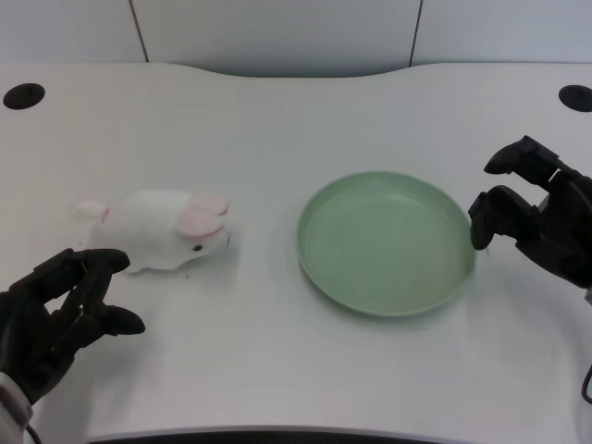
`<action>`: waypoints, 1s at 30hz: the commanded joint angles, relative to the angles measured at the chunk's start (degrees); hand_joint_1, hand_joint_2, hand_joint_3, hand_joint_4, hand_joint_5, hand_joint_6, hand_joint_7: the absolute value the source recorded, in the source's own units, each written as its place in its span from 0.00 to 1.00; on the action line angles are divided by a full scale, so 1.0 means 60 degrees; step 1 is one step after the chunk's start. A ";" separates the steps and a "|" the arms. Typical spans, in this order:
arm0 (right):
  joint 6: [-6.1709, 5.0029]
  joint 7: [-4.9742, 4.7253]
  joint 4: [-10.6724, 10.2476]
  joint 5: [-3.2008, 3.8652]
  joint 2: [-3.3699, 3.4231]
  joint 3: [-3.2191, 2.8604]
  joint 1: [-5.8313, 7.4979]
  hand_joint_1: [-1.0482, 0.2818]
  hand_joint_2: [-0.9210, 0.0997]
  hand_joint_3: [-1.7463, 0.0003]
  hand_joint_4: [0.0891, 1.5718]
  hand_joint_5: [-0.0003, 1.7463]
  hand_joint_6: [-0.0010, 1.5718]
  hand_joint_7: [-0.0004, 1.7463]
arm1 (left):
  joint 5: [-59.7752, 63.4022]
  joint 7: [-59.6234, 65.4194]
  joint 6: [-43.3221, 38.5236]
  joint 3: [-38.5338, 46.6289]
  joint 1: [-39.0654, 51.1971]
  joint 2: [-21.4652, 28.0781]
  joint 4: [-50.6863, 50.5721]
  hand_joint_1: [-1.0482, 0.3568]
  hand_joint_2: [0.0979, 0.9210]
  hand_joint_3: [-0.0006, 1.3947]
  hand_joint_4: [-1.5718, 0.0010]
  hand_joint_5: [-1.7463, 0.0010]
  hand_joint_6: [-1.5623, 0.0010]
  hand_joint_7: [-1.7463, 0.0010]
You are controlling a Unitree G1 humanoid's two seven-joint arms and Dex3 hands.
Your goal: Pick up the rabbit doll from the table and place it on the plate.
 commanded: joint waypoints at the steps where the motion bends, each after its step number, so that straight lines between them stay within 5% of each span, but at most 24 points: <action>1: -0.0099 -0.0009 -0.0190 0.0160 0.0058 -0.0130 0.0097 0.47 0.21 0.70 0.46 1.00 0.39 0.86 | 0.0103 0.0047 -0.0038 0.0026 0.0027 0.0107 0.0037 0.45 1.00 0.25 0.51 0.19 0.58 0.38; 3: 0.0101 -0.0110 -0.0214 0.0246 0.0128 -0.0199 0.0088 0.47 0.23 0.69 0.45 1.00 0.37 0.88 | 0.0137 0.0052 -0.0072 0.0013 0.0041 0.0103 0.0011 0.45 1.00 0.25 0.51 0.20 0.58 0.38; 8: -0.0014 -0.0229 -0.0371 0.0261 0.0205 -0.0149 0.0157 0.48 0.24 0.66 0.45 1.00 0.36 0.90 | 0.0189 0.0079 -0.0097 0.0065 0.0002 0.0074 0.0068 0.45 1.00 0.25 0.49 0.20 0.57 0.38; 14: 0.0095 -0.0358 -0.0491 0.0245 0.0187 -0.0122 0.0204 0.47 0.25 0.65 0.45 1.00 0.35 0.90 | 0.0166 0.0029 -0.0071 0.0099 0.0008 0.0071 0.0039 0.45 1.00 0.24 0.49 0.21 0.57 0.38; 20: 0.0162 -0.0272 -0.0433 0.0332 0.0254 -0.0164 0.0204 0.47 0.26 0.65 0.46 1.00 0.37 0.88 | 0.0365 0.0023 -0.0339 0.0039 -0.0007 0.0101 0.0166 0.46 1.00 0.25 0.48 0.22 0.55 0.39; 23: 0.0077 -0.0572 -0.0594 0.0212 0.0319 -0.0069 0.0254 0.49 0.25 0.65 0.46 1.00 0.37 0.87 | 0.1626 -0.0307 -0.1799 -0.0654 0.0150 0.0607 0.0243 0.44 1.00 0.24 0.49 0.22 0.55 0.41; 26: 0.0063 -0.0611 -0.0692 0.0163 0.0297 0.0004 0.0293 0.51 0.25 0.64 0.44 1.00 0.37 0.87 | 0.2386 -0.0418 -0.2835 -0.1027 0.0156 0.0871 0.0349 0.43 1.00 0.22 0.50 0.23 0.56 0.43; 30: -0.0419 -0.0945 -0.0897 -0.0046 0.0363 0.0178 0.0457 0.51 0.30 0.60 0.45 1.00 0.37 0.89 | 0.4954 -0.0154 -0.4829 -0.1994 -0.0213 0.2180 0.0349 0.34 1.00 0.12 0.56 0.25 0.66 0.41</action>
